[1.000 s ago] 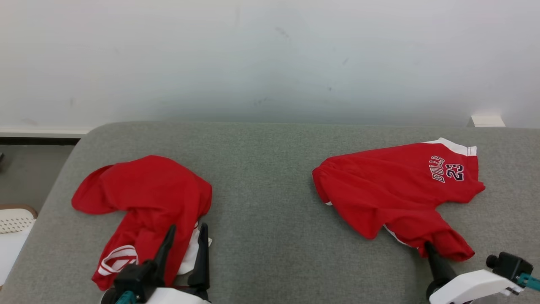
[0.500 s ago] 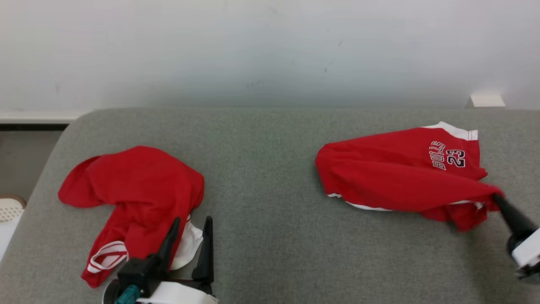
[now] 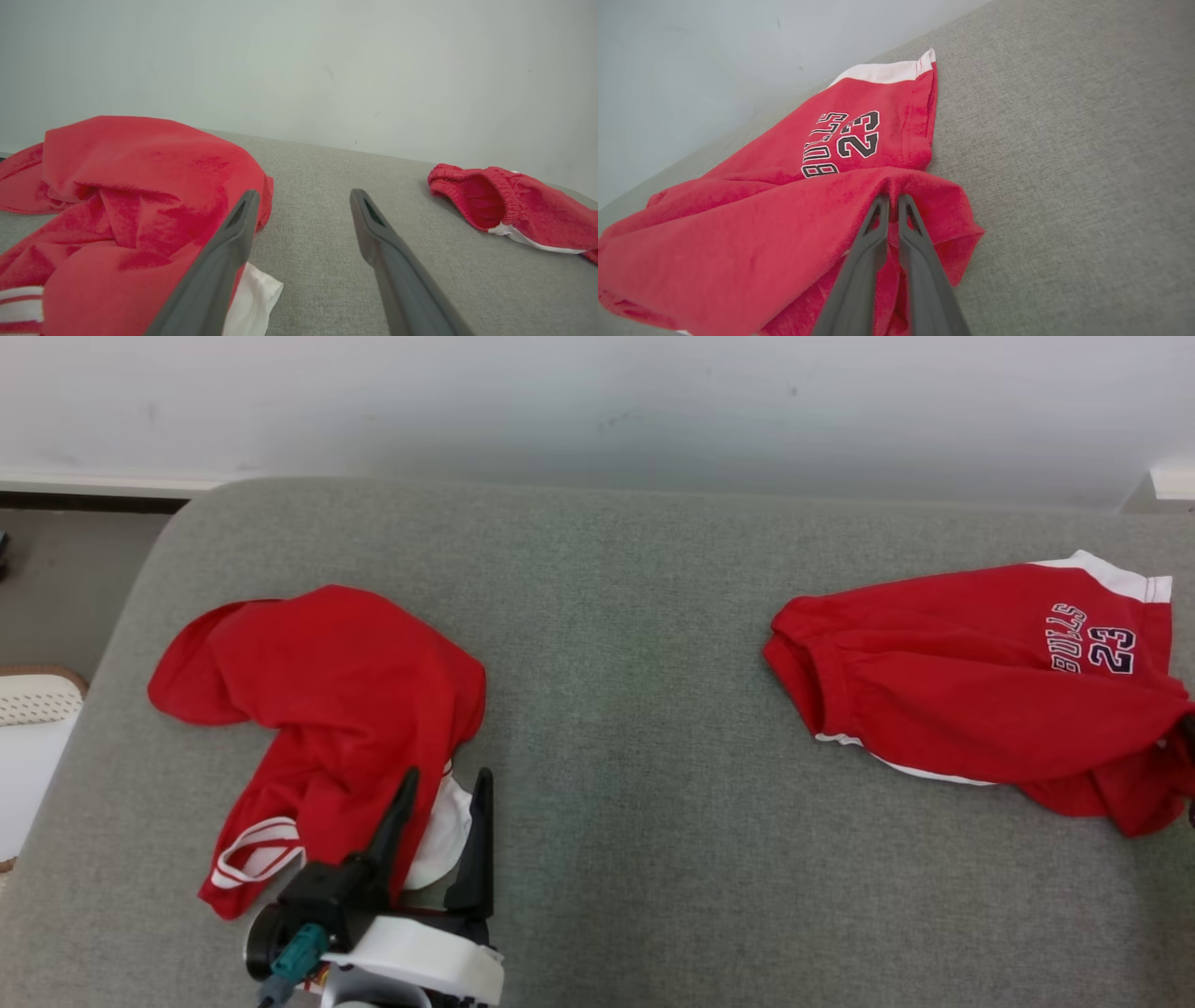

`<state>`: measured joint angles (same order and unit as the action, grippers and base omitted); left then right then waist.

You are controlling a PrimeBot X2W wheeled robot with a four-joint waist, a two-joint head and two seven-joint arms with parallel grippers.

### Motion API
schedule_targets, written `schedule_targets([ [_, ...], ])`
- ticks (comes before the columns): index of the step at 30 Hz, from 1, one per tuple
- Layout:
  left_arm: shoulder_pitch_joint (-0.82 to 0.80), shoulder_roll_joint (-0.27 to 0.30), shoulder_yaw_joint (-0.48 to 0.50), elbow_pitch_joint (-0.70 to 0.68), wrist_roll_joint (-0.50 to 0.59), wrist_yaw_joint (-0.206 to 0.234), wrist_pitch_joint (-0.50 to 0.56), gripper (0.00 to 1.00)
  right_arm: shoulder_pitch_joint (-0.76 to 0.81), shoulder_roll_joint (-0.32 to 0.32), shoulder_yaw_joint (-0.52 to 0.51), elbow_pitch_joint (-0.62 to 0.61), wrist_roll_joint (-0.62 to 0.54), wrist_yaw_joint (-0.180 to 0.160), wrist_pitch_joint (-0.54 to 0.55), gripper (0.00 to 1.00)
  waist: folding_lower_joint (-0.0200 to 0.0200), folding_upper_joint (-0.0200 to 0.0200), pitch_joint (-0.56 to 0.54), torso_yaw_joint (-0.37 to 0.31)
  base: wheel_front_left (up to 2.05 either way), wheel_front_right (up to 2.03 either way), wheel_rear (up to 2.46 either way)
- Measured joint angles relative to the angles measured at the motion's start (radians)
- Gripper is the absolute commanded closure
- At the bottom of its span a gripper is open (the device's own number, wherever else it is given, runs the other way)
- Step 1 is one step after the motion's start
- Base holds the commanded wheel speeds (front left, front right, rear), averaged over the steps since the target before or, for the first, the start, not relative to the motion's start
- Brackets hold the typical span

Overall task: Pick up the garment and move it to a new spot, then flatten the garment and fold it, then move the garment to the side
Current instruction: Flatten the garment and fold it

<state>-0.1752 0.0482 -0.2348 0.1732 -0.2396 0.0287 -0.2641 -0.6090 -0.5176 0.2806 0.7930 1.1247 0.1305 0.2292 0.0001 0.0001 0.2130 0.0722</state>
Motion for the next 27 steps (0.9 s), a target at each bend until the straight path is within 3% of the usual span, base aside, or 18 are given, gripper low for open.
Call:
schedule_targets([
  [7, 0.014, 0.000, 0.013, 0.011, -0.001, 0.002, 0.000, 0.00, 0.001, 0.015, 0.064, -0.019, -0.044, 0.000, -0.116, 0.00, 0.0000, -0.0001, -0.046, -0.007, 0.00, 0.00, 0.00],
  [17, 0.058, 0.000, 0.049, 0.013, -0.001, -0.015, 0.000, 0.00, 0.162, 0.050, 0.165, -0.258, -0.141, 0.000, -0.377, 0.00, -0.0001, -0.0001, -0.146, -0.106, 0.00, 0.00, 0.00],
  [21, 0.070, 0.000, 0.050, 0.012, -0.009, -0.015, 0.000, 0.00, 0.241, 0.083, 0.154, -0.287, -0.203, 0.000, -0.459, 0.00, -0.0001, -0.0001, -0.171, -0.146, 0.00, 0.00, 0.00],
  [27, 0.077, 0.000, 0.036, 0.018, -0.014, -0.024, 0.000, 0.00, 0.321, 0.143, 0.099, -0.334, -0.269, 0.000, -0.486, 0.00, -0.0001, -0.0001, -0.186, -0.196, 0.00, 0.00, 0.00],
])
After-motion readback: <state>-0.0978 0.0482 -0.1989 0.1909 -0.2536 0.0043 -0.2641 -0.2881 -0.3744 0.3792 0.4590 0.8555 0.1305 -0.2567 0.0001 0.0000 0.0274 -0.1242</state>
